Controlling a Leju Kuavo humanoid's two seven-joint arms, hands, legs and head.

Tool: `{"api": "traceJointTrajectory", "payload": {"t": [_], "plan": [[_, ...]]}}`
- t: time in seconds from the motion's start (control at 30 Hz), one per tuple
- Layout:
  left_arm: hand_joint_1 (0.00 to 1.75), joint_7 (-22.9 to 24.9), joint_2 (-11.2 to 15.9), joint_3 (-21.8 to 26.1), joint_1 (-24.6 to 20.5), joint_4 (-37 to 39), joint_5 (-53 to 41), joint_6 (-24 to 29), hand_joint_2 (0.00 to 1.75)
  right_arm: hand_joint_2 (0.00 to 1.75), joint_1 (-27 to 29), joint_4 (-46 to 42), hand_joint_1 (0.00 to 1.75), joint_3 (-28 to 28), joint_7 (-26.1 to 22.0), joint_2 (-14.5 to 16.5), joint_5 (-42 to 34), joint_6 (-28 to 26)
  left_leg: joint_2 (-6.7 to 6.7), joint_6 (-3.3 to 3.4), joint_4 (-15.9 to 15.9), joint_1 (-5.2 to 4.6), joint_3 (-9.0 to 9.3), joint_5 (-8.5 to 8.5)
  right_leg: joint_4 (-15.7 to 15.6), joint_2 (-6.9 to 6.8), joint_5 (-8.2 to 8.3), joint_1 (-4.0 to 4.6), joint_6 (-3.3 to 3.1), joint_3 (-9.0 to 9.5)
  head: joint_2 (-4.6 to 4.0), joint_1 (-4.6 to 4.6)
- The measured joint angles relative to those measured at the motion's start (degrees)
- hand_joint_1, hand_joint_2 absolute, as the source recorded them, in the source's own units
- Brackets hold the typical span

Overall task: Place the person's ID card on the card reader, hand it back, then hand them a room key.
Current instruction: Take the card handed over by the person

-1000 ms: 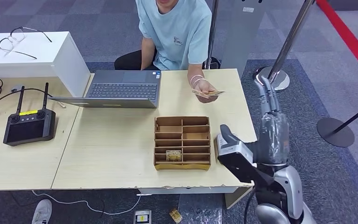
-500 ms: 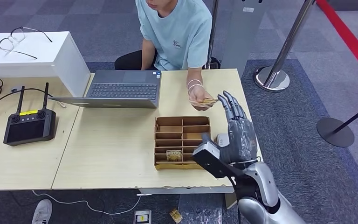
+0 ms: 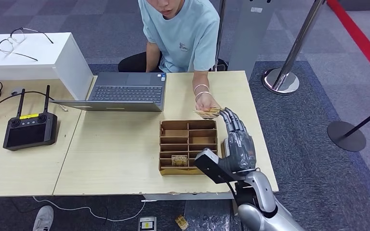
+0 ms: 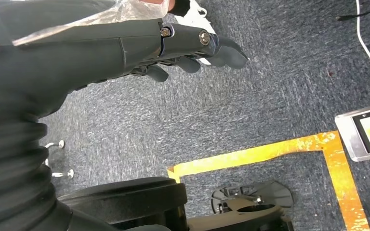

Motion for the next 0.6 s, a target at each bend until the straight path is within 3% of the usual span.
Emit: {"api": "traceJointTrajectory", "payload": {"t": [0.27,0.37,0.47,0.57,0.6], "plan": [[0.00,0.58,0.03,-0.41,0.00,0.00,-0.12,-0.14,1.75,1.75,0.00,2.51,0.15,0.68,-0.49,0.98,-1.04,-1.13,0.00,0.00,0.00,0.00,0.00,0.00,0.00,0.00,0.00,0.00,0.00,0.01,0.00,0.01],[0.00,0.68,0.04,-0.65,0.00,0.00,-0.18,-0.22,1.75,1.75,-0.01,3.13,0.27,0.81,-0.71,1.28,-1.19,-1.44,0.00,0.00,0.00,0.00,0.00,0.00,0.00,0.00,0.00,0.00,0.00,0.01,0.00,0.01],[0.00,0.76,0.07,-0.84,0.00,0.02,-0.25,-0.22,1.75,1.75,-0.10,3.77,0.57,1.03,-1.11,1.55,-1.79,-1.82,0.00,0.00,0.00,0.00,0.00,0.00,0.00,0.00,0.00,0.00,0.00,0.00,0.00,0.01],[0.00,0.73,0.10,-0.94,-0.02,0.02,-0.42,-0.22,1.75,1.75,-0.61,4.46,1.19,1.31,-1.78,1.96,-2.60,-2.43,0.01,0.00,0.00,0.00,0.00,0.00,0.00,0.00,0.00,0.00,0.00,0.00,0.00,0.01],[0.00,0.70,0.10,-0.98,-0.02,0.02,-0.51,-0.22,1.75,1.75,-0.88,4.67,1.27,1.39,-1.99,2.11,-2.79,-2.67,0.01,0.00,0.00,0.00,0.01,0.00,0.00,0.00,0.00,0.00,0.00,0.00,0.00,0.01]]}}
